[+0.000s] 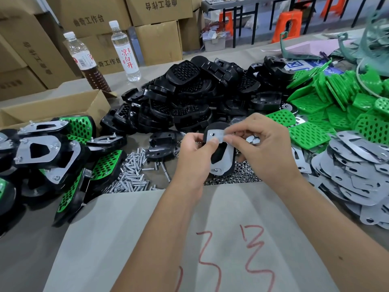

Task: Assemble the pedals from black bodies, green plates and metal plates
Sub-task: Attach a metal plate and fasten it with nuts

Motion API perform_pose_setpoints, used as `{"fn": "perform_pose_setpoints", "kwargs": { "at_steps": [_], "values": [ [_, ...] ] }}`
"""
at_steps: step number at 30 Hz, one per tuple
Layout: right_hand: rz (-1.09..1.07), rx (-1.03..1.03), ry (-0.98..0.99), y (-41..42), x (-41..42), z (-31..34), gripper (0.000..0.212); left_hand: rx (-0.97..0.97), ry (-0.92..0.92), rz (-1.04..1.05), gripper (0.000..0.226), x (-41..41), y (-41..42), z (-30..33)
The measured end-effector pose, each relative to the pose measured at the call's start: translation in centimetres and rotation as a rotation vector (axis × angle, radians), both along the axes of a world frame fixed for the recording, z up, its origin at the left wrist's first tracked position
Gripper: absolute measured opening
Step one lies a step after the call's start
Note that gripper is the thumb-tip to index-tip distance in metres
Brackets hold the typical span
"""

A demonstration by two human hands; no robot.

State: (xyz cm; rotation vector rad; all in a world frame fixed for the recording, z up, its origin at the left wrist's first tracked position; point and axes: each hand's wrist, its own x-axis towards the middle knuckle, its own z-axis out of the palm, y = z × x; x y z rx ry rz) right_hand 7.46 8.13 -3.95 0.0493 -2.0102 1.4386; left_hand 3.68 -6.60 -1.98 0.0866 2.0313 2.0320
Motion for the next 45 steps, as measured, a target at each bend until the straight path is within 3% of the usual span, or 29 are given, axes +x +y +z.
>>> {"fn": "perform_pose_setpoints", "kwargs": {
  "at_steps": [8,11,14,15,18,19,20,23,24,26,29,34,45],
  "values": [
    [0.043,0.041,-0.027,-0.3,-0.1,-0.4,0.016,0.005,-0.049,0.114,0.016,-0.2,0.2,-0.3],
    [0.01,0.054,-0.042,-0.3,0.0,-0.4,0.004,0.003,-0.052,0.133,0.016,-0.3,0.3,-0.4],
    [-0.104,0.113,-0.001,-0.1,0.0,-0.5,0.043,0.034,-0.065,0.177,0.021,-0.5,0.3,-0.6],
    [-0.129,0.106,0.002,-0.3,0.2,-0.3,0.041,0.037,-0.063,0.182,0.02,-0.6,0.3,-0.6],
    [-0.049,0.12,-0.034,-0.6,0.3,0.1,0.007,0.029,-0.057,0.172,0.013,-0.6,0.4,-0.7],
    [-0.01,0.108,-0.067,-0.7,0.2,0.1,0.015,0.026,-0.054,0.17,0.013,-0.5,0.4,-0.7],
    [0.012,0.115,-0.073,-0.6,0.2,0.1,0.009,0.026,-0.057,0.174,0.015,-0.5,0.4,-0.7],
    [-0.088,-0.047,0.018,-0.2,0.3,0.4,0.058,0.048,-0.082,0.205,0.019,-0.8,0.3,-0.8],
    [-0.127,-0.046,0.051,0.0,0.3,0.3,0.061,0.047,-0.075,0.21,0.018,-0.8,0.3,-0.8],
    [-0.161,0.093,0.037,0.0,0.3,0.1,0.049,-0.009,-0.014,0.202,0.013,-0.6,0.5,-0.8],
    [-0.131,0.309,-0.049,-0.5,-0.1,-0.2,0.012,-0.092,0.114,0.184,0.012,-0.1,0.9,-1.0],
    [-0.166,0.53,-0.092,-1.1,-0.7,-0.5,0.009,-0.181,0.303,0.207,0.015,0.1,0.8,-1.0],
    [-0.188,0.313,-0.031,-1.5,-0.4,-0.3,0.015,-0.129,0.344,0.147,0.02,1.3,1.5,-0.1]
  ]
}}
